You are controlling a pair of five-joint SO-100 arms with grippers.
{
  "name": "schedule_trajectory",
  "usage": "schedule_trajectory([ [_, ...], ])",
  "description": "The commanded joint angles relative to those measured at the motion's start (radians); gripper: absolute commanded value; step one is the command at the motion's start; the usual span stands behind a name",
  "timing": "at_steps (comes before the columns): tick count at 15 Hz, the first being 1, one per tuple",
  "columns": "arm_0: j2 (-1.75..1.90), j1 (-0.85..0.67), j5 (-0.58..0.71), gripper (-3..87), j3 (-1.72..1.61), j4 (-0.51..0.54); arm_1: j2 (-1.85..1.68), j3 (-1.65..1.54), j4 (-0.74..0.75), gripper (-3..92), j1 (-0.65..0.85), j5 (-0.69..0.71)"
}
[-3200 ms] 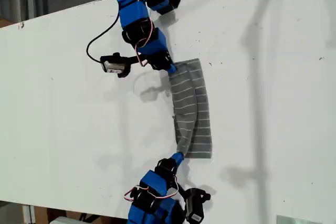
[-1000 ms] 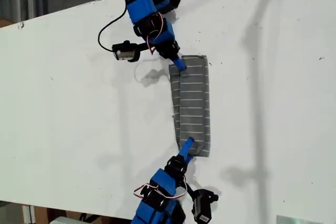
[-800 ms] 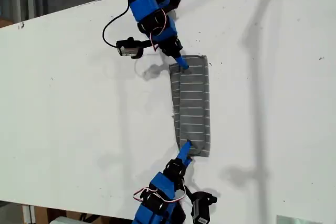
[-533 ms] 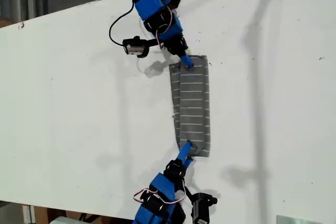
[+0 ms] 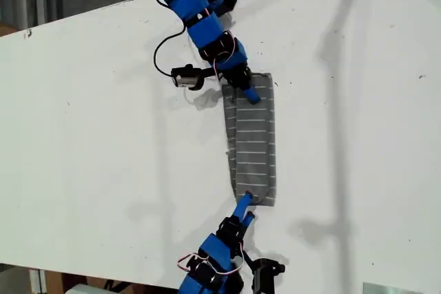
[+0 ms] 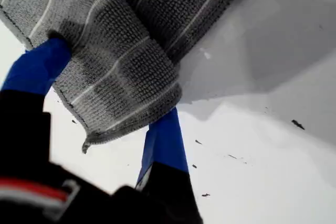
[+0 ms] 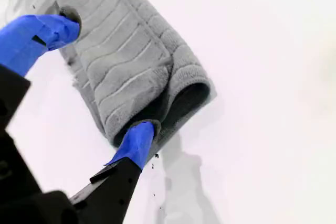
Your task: Grasp corners of a square towel and fold twice.
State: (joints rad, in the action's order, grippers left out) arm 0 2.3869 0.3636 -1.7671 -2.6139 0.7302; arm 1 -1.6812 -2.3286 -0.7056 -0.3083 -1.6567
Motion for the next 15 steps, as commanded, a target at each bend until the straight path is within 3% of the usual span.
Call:
schedule_trajectory([
  [1, 0.163, 0.006, -0.052, 36.6, -0.066, 0.064, 0.051, 0.071, 0.038, 33.2, 0.02, 0.025],
  [5, 0.503, 0.006, -0.15, 36.8, -0.295, 0.166, 0.11, 0.117, 0.043, 33.5, 0.02, 0.032],
  [7, 0.784, 0.002, -0.21, 36.9, -0.416, 0.298, 0.123, 0.123, 0.058, 29.4, 0.025, 0.035],
  [8, 1.011, -0.002, -0.236, 36.7, -0.485, 0.43, 0.132, 0.129, 0.058, 5.9, 0.026, 0.032],
  [9, 1.086, 0.002, -0.27, 36.6, -0.489, 0.537, 0.141, 0.135, 0.058, -0.2, 0.028, 0.034],
  [13, 1.092, -0.003, -0.258, 36.5, -0.505, 0.554, 0.15, 0.137, -0.014, -0.2, 0.014, -0.031],
  [15, 1.092, -0.011, -0.236, 36.5, -0.506, 0.557, 0.107, 0.201, -0.229, -0.2, 0.011, -0.077],
])
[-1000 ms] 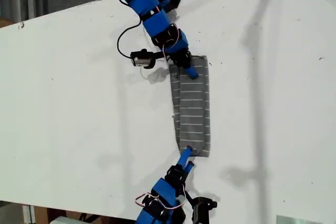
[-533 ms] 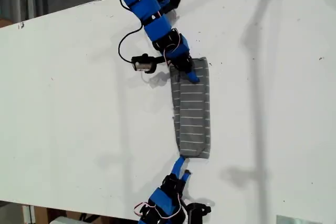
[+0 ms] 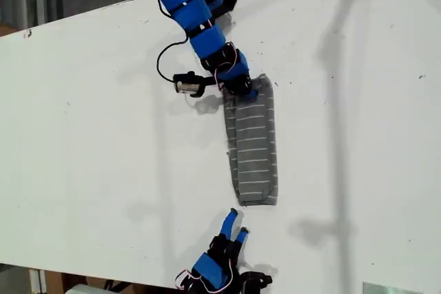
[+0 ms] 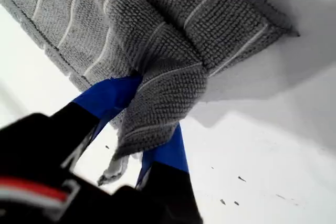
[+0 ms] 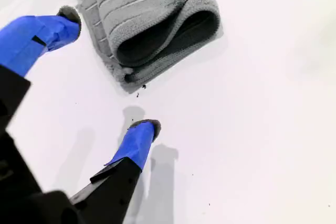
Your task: Grasp corners of a square towel and fold twice.
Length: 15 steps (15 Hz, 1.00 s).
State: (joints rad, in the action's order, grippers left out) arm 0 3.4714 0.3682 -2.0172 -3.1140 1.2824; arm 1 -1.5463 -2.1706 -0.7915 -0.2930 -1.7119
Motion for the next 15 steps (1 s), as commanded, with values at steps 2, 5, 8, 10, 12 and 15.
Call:
schedule_trajectory([
  [2, 0.006, -0.028, 0.034, 36.5, -0.008, 0.008, -0.052, 0.213, -0.394, -0.1, 0.009, 0.002],
  [5, 0.005, -0.032, 0.051, 36.5, -0.009, 0.009, -0.078, 0.425, -0.606, -0.1, 0.043, 0.054],
  [8, 0.003, -0.035, 0.061, 36.5, -0.009, 0.011, -0.135, 0.428, -0.744, -0.1, 0.094, -0.051],
  [10, 0.003, -0.037, 0.061, 36.5, -0.009, 0.011, -0.31, 0.249, -0.706, -0.1, 0.11, -0.149],
  [12, 0.003, -0.037, 0.074, 36.5, -0.009, 0.011, -0.502, 0.133, -0.742, -0.1, 0.124, -0.216],
  [15, 0.003, -0.035, 0.083, 36.5, -0.009, 0.012, -0.706, 0.117, -0.922, -0.1, 0.1, -0.35],
])
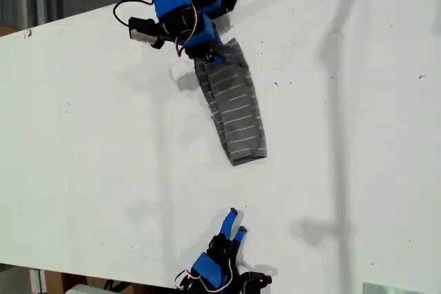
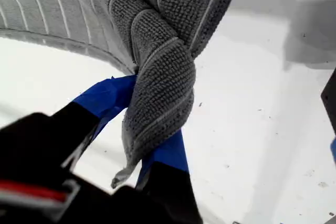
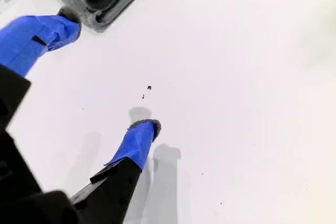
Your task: Grasp corners of a square towel and fold twice.
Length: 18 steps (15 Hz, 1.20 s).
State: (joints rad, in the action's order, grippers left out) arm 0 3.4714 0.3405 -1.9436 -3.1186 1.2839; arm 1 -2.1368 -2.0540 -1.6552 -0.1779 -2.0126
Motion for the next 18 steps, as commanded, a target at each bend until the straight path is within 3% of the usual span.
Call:
schedule_trajectory([
  [1, 0.003, -0.002, 0.003, 36.5, -0.005, 0.011, -0.21, -0.028, -0.087, -0.1, -0.029, -0.095],
  [4, 0.003, -0.011, 0.012, 36.4, -0.005, 0.011, -0.319, -0.069, -0.086, -0.1, -0.043, -0.106],
  [8, -0.002, -0.011, 0.017, 36.4, -0.005, 0.012, -0.322, 0.009, -0.021, -0.1, 0.043, 0.1],
  [14, -0.002, 0.006, 0.011, 36.4, -0.005, 0.012, -0.336, 0.028, 0.388, -0.1, 0.115, 0.512],
  [18, 0.0, 0.006, 0.005, 36.4, -0.005, 0.012, -0.255, 0.02, 0.649, -0.1, 0.057, 0.626],
])
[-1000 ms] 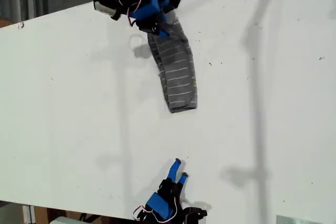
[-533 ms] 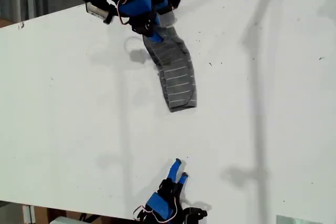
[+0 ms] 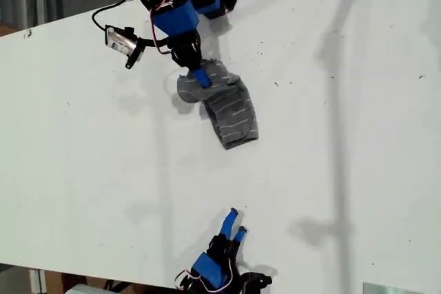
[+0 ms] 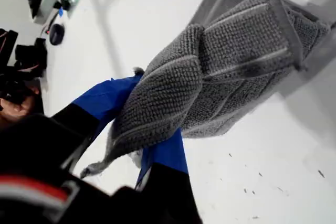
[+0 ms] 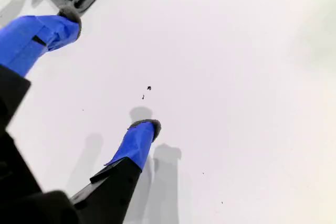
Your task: Grasp corners of a square towel and fold twice.
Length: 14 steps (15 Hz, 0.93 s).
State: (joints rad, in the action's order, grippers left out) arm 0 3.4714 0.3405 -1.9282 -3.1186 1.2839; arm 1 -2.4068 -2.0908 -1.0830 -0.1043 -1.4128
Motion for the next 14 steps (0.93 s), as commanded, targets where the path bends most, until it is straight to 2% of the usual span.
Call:
schedule_trajectory([
  [1, 0.0, 0.005, -0.012, 36.4, -0.005, 0.012, 0.064, 0.06, 0.126, -0.1, -0.028, 0.037],
  [4, 0.002, 0.009, -0.017, 36.4, -0.005, 0.012, 0.276, 0.121, 0.215, -0.1, -0.04, 0.061],
  [7, 0.002, 0.017, -0.02, 36.3, -0.005, 0.012, 0.506, 0.278, 0.245, 16.4, -0.043, 0.106],
  [10, 0.002, 0.02, -0.021, 36.3, -0.005, 0.011, 0.741, 0.548, 0.1, 18.9, -0.014, 0.149],
  [14, 0.002, 0.026, -0.021, 36.3, -0.005, 0.011, 0.477, 0.436, -0.106, 18.3, 0.072, 0.13],
])
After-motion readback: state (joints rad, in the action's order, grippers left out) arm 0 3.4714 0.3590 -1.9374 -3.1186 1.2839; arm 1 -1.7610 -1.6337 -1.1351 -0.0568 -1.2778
